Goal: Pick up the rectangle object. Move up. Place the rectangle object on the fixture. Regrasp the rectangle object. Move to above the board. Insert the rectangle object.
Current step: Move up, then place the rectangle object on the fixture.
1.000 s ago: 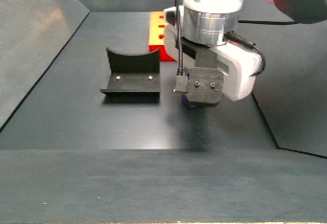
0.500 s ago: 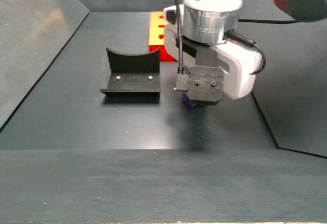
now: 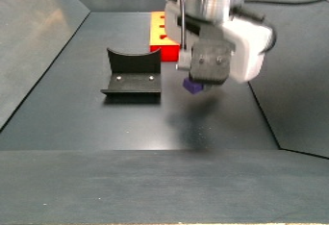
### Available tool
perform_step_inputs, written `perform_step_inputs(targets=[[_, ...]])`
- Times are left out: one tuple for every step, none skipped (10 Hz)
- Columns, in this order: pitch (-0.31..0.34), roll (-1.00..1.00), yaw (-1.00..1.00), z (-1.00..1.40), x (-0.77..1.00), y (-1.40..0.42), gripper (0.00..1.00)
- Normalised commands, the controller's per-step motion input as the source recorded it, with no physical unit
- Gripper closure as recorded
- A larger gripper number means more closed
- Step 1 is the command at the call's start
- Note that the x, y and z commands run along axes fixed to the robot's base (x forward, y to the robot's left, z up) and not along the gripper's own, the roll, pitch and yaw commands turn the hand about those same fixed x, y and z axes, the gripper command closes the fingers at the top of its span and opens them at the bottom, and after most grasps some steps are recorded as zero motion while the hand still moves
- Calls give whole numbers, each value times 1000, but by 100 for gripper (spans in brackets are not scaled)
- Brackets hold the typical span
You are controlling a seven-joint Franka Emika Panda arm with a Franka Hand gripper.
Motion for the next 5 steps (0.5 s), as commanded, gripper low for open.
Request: perform_step_inputs(targets=[[42, 17, -15, 209, -24, 14, 100], [0, 0, 0, 1000, 0, 0, 100], [6, 2, -2, 1000, -3, -1, 100], [17, 8, -3, 1000, -14, 0, 100], [20, 16, -6, 1000, -19, 2, 100]])
